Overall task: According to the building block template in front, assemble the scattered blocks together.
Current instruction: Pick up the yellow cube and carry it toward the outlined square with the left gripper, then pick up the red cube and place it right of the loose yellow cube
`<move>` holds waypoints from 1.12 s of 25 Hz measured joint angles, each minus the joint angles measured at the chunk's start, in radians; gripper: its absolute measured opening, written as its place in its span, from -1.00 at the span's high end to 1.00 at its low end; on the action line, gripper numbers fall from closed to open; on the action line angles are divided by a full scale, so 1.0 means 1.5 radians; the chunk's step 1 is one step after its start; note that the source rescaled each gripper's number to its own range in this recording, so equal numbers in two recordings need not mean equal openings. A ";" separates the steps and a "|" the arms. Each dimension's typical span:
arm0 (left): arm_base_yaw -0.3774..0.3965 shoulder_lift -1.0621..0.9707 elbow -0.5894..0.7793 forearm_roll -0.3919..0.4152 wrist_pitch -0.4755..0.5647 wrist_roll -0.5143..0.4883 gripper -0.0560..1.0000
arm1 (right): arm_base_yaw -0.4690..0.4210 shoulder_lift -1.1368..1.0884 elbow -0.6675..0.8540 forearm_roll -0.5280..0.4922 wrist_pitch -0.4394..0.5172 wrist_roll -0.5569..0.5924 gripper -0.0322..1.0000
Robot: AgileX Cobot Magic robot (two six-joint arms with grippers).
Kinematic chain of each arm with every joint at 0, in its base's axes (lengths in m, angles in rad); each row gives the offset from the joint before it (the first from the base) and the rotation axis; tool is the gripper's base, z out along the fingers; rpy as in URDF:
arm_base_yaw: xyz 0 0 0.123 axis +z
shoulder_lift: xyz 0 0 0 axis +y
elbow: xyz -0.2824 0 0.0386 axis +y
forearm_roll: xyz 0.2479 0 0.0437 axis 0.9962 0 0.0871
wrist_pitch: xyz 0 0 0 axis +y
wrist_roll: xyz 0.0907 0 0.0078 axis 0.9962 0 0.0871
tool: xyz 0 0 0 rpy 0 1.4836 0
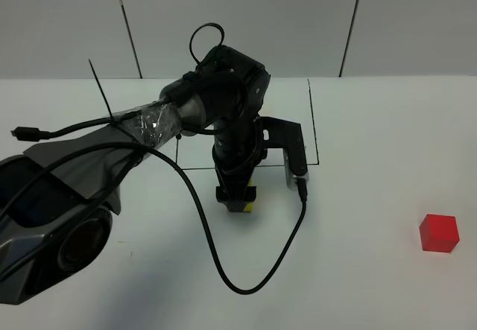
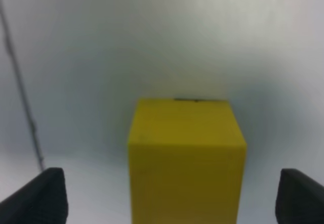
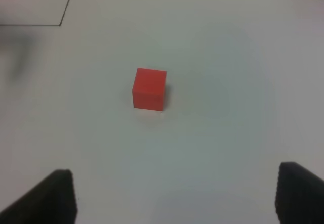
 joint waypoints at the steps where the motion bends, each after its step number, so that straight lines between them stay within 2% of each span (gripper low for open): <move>1: -0.002 -0.011 0.000 -0.001 0.000 -0.006 -0.79 | 0.000 0.000 0.000 0.000 0.000 0.000 -0.30; 3: -0.005 -0.029 0.000 -0.002 0.000 -0.033 -0.80 | 0.000 0.000 0.000 0.000 0.000 0.000 -0.30; 8: 0.002 -0.069 0.000 0.003 0.001 -0.156 -0.79 | 0.000 0.000 0.000 0.000 0.000 0.000 -0.30; 12: 0.046 -0.092 0.000 0.005 0.001 -0.225 -0.76 | 0.000 0.000 0.000 0.000 0.000 0.000 -0.30; 18: 0.159 -0.119 0.000 0.000 0.001 -0.298 -0.70 | 0.000 0.000 0.000 0.000 0.000 0.000 -0.30; 24: 0.282 -0.151 0.002 -0.081 0.001 -0.347 -0.66 | 0.000 0.000 0.000 0.000 0.000 0.000 -0.30; 28: 0.355 -0.183 0.033 -0.119 0.001 -0.354 -0.62 | 0.000 0.000 0.000 0.000 0.000 0.000 -0.30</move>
